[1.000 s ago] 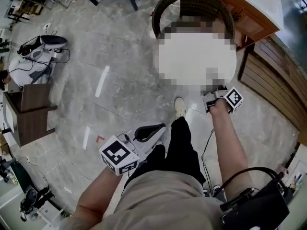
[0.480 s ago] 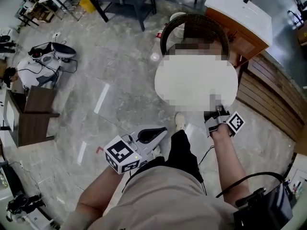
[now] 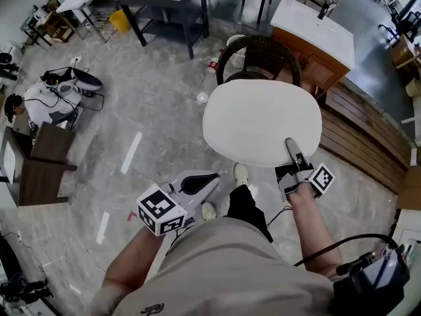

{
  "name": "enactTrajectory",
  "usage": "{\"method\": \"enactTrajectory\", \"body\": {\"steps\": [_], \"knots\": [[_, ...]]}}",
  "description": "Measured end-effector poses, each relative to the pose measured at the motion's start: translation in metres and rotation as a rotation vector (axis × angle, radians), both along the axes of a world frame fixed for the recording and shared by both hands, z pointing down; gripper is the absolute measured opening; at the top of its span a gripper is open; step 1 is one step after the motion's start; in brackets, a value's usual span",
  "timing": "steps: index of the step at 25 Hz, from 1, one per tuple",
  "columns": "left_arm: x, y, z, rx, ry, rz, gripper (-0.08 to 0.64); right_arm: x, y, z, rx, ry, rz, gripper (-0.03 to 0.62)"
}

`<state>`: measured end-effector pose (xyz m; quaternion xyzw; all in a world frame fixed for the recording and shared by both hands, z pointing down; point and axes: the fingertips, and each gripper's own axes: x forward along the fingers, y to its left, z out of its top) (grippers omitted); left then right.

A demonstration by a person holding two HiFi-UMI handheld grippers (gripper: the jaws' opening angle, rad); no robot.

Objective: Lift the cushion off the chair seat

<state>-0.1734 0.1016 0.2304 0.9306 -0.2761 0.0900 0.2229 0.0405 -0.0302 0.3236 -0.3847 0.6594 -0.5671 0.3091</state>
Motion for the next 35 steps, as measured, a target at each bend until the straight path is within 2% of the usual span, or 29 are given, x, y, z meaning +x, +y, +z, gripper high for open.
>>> {"method": "enactTrajectory", "body": {"steps": [6, 17, 35], "knots": [[-0.022, 0.029, -0.009, 0.013, 0.026, -0.027, 0.006, -0.008, 0.043, -0.029, 0.034, -0.019, 0.001, 0.046], [-0.053, 0.062, -0.02, 0.042, 0.039, -0.054, 0.006, -0.027, 0.109, -0.049, 0.042, -0.02, -0.007, 0.046], [-0.07, 0.082, -0.018, 0.04, 0.057, -0.062, 0.006, -0.049, 0.14, -0.056, 0.059, -0.028, -0.027, 0.046]]}}
